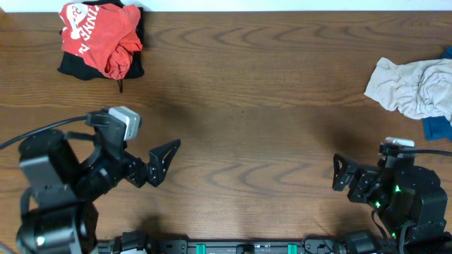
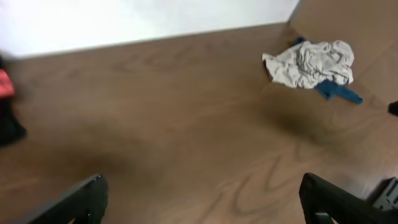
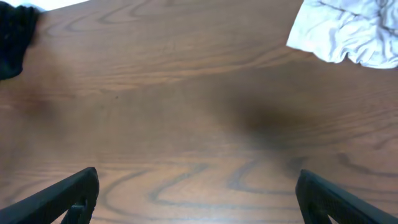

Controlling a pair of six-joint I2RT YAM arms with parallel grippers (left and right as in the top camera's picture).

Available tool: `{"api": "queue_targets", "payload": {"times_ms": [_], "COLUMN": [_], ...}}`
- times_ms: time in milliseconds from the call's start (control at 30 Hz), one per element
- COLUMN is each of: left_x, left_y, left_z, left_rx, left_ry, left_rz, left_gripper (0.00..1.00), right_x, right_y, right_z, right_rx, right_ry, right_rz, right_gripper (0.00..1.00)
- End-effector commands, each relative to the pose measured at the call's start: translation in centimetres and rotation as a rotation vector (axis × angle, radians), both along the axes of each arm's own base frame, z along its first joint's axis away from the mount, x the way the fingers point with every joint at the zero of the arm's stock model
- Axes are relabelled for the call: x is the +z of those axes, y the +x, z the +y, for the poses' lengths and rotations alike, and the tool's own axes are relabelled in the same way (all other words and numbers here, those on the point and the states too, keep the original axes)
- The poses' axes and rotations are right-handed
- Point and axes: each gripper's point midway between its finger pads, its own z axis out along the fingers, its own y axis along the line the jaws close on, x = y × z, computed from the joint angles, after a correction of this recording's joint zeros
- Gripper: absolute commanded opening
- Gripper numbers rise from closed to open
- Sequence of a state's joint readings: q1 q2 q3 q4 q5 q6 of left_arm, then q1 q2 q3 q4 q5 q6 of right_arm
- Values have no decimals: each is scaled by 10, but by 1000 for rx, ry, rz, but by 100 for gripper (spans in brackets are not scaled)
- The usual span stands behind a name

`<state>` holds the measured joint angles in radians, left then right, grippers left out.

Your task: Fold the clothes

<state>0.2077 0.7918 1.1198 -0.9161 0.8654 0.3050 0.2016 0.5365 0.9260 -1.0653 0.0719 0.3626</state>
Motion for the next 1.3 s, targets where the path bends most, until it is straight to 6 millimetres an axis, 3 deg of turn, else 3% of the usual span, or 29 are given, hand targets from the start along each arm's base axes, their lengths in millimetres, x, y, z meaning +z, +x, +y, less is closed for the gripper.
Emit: {"api": "queue_targets", "payload": {"times_ms": [0,733,1267], "left_x": [-7,-43,-49], "left_y": [6,37,41], "left_z": [0,7,8], "left_rx": [-16,-16,-16], "left_ry": [-3,-42,-47], "left_rz": [20,197,221], "left_gripper": [98,98,98], "right_x": [-2,-3,-2], "right_y": [1,0,-2], "right_z": [-6,-6,-6], "right_rx": [-30,-30,-30], "right_ry": [-23,-24,-23], "right_rz": [-1,6,1], "right_gripper": [99,99,99]}}
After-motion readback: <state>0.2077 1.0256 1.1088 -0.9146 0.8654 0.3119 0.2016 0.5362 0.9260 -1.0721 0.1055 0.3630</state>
